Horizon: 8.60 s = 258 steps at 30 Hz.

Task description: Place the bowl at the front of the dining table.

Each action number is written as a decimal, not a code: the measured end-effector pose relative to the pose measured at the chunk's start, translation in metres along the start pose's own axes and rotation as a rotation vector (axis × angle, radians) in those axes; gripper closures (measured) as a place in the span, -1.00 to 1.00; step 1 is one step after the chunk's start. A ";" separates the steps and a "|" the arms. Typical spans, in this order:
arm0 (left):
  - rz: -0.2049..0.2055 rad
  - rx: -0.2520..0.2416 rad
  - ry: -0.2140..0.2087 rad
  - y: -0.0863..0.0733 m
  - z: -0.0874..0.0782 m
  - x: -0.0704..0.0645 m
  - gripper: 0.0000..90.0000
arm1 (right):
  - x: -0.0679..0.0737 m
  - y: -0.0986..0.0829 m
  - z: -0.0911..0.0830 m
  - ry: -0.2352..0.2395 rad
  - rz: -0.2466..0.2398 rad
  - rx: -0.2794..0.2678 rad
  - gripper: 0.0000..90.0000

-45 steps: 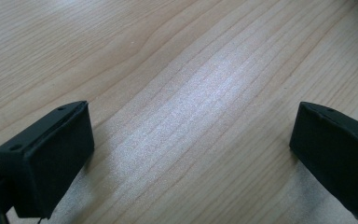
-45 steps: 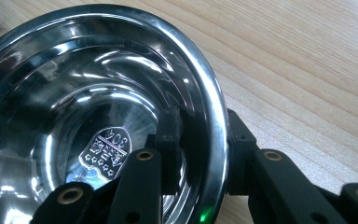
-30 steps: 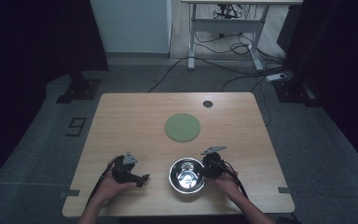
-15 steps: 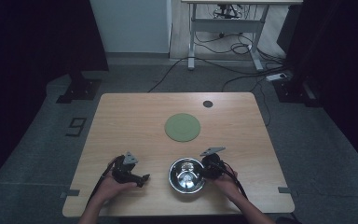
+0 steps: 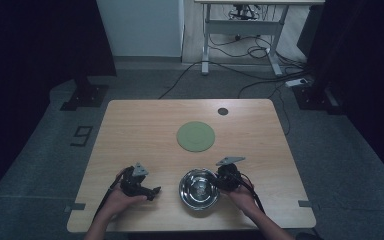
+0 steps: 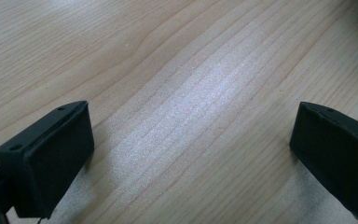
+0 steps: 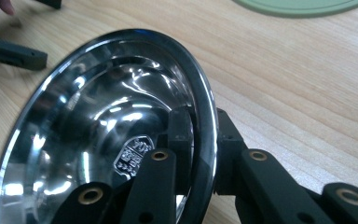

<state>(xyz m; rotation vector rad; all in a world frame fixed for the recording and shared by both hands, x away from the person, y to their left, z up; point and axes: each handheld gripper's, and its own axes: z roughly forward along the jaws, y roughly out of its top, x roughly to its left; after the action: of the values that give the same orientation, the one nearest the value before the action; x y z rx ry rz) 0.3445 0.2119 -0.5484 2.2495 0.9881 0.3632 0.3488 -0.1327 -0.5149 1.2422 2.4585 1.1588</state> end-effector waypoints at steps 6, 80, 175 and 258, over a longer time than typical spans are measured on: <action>0.000 0.000 0.000 0.000 0.000 0.000 -1.00 | -0.007 0.002 -0.006 0.012 0.044 -0.042 0.85; 0.001 -0.001 -0.001 0.000 0.000 -0.001 -1.00 | -0.014 0.012 -0.027 -0.023 0.064 -0.156 0.86; -0.002 -0.002 0.001 0.000 0.000 -0.001 -1.00 | -0.063 0.099 0.014 -0.076 0.195 -0.203 0.86; 0.003 -0.002 -0.003 0.001 0.001 -0.001 -1.00 | -0.108 0.136 0.092 -0.146 0.323 -0.197 0.86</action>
<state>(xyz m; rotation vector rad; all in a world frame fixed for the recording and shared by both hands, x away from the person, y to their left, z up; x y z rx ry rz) 0.3447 0.2107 -0.5485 2.2495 0.9828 0.3610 0.5442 -0.1116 -0.5047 1.6372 2.0347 1.2945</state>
